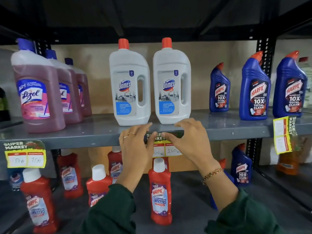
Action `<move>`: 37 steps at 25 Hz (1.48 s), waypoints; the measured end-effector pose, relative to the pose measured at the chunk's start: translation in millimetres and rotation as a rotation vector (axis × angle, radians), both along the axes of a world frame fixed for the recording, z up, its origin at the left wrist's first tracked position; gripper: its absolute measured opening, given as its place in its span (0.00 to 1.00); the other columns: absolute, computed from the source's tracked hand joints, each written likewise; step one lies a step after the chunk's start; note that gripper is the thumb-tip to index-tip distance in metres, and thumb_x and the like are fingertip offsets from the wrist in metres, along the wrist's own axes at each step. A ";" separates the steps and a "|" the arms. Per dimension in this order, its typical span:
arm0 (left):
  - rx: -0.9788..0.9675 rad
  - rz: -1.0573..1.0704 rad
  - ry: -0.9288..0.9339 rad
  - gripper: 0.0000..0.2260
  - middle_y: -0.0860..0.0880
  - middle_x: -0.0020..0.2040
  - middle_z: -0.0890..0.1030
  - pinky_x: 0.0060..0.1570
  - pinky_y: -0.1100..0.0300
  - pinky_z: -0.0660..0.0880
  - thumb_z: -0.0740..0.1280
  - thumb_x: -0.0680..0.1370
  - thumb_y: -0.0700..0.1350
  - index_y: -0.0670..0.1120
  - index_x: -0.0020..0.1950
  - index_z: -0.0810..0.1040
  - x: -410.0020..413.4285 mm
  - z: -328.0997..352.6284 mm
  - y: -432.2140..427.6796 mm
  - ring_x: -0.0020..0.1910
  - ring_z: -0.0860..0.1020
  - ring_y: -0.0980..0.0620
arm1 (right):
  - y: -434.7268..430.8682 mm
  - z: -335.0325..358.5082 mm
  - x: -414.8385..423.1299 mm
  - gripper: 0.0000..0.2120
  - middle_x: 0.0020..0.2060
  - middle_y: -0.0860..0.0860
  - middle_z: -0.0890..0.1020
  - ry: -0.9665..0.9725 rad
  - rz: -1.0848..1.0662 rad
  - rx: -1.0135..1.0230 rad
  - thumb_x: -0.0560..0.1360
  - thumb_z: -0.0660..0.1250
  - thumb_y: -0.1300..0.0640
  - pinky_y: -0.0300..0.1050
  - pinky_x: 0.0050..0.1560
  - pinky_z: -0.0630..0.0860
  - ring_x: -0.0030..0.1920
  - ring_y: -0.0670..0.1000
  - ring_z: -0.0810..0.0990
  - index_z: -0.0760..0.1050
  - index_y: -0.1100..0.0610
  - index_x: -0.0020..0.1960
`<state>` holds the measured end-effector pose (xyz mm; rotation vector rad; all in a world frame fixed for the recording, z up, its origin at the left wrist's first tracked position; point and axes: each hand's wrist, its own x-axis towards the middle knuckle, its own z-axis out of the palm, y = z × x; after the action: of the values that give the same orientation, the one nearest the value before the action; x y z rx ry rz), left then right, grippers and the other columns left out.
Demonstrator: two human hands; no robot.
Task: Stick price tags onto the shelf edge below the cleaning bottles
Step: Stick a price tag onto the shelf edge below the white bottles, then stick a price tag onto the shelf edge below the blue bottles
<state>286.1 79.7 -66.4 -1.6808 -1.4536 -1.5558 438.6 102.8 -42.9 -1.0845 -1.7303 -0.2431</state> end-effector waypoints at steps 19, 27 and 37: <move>0.145 0.096 0.105 0.12 0.46 0.43 0.80 0.52 0.51 0.62 0.62 0.76 0.52 0.47 0.48 0.81 0.6 -10.2 15.2 0.46 0.75 0.46 | 11.1 -17.0 -4.1 0.16 0.39 0.55 0.82 -0.027 -0.066 0.196 0.70 0.68 0.45 0.45 0.43 0.64 0.42 0.54 0.74 0.78 0.58 0.45; 0.141 0.194 0.108 0.11 0.46 0.46 0.81 0.55 0.47 0.61 0.61 0.77 0.51 0.47 0.48 0.81 23.7 -0.3 3.0 0.50 0.73 0.44 | -4.5 -4.1 39.8 0.13 0.45 0.53 0.84 0.005 0.314 -0.019 0.75 0.62 0.48 0.47 0.49 0.76 0.47 0.50 0.78 0.78 0.57 0.49; 0.045 0.007 0.501 0.15 0.43 0.52 0.82 0.58 0.46 0.66 0.59 0.76 0.47 0.42 0.55 0.78 240.6 13.0 46.0 0.51 0.77 0.42 | 20.3 -23.9 224.7 0.22 0.49 0.66 0.75 0.313 -0.473 0.108 0.64 0.75 0.60 0.60 0.44 0.70 0.50 0.67 0.71 0.70 0.64 0.53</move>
<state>526.6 125.7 -53.4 -1.8605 -1.1489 -1.0450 663.4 123.0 -66.7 -1.3618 -1.1564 -0.4301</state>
